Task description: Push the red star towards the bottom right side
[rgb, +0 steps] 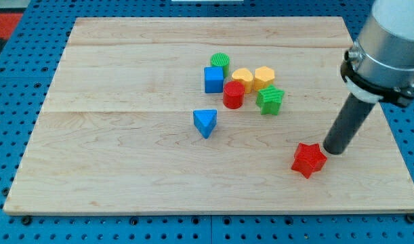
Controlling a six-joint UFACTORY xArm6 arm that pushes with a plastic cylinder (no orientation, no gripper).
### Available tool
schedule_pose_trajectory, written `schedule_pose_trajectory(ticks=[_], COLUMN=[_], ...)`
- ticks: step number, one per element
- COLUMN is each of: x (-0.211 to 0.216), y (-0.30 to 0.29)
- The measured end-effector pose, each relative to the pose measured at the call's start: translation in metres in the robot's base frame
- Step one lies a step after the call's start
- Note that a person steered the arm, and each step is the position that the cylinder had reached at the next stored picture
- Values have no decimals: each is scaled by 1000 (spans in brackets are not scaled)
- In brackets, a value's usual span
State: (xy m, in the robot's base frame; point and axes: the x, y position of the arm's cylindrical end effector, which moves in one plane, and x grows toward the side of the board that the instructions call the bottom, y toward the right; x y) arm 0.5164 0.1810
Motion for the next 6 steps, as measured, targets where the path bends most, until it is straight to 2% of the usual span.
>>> schedule_pose_trajectory(ticks=[3, 4, 6], x=[10, 21, 27], y=[-122, -134, -43])
